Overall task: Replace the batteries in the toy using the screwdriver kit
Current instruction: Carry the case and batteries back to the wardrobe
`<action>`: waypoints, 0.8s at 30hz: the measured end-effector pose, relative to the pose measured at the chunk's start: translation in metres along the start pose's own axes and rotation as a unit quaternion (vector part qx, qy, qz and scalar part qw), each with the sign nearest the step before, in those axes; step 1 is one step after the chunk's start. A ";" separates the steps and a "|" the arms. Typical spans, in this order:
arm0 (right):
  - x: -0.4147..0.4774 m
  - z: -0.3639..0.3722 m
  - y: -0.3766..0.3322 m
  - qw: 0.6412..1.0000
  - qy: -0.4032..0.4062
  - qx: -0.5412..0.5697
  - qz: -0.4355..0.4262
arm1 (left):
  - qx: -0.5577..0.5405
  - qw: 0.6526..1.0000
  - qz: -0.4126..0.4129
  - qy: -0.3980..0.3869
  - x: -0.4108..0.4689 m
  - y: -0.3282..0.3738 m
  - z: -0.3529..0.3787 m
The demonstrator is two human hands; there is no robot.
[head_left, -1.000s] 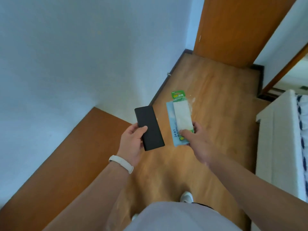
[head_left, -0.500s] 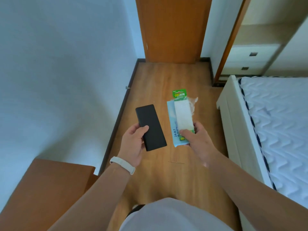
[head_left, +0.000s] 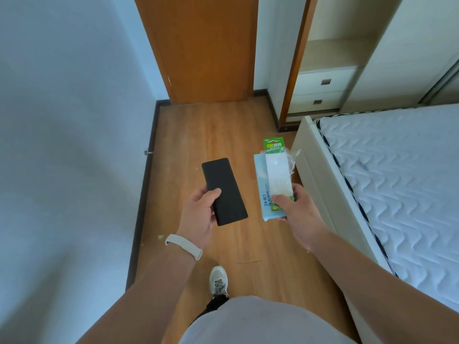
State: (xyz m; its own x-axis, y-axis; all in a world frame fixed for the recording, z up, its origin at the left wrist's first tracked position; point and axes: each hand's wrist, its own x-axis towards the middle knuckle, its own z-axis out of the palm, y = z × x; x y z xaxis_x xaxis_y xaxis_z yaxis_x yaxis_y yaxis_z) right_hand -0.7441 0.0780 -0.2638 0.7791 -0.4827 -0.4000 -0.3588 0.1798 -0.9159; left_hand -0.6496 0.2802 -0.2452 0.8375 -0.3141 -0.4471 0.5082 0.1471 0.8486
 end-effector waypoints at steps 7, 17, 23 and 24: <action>0.071 0.056 -0.056 0.999 0.045 0.004 -0.016 | 0.004 0.999 -0.017 -0.042 0.098 0.066 -0.027; 0.135 0.088 -0.079 0.993 0.115 0.019 0.001 | 0.037 0.992 -0.033 -0.112 0.197 0.113 -0.017; 0.183 0.073 -0.093 0.987 0.149 0.053 0.009 | 0.065 0.988 -0.044 -0.135 0.249 0.124 0.016; 0.193 0.069 -0.096 0.987 0.151 0.062 0.012 | 0.069 0.987 -0.044 -0.136 0.258 0.126 0.023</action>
State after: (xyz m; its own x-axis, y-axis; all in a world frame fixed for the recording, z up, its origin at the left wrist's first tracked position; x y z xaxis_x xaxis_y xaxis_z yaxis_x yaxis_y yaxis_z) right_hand -0.5238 0.0268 -0.2558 0.5763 -0.7069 -0.4101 -0.2949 0.2882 -0.9110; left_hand -0.3741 0.1961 -0.2467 0.6970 -0.5635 -0.4434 0.5276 -0.0157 0.8493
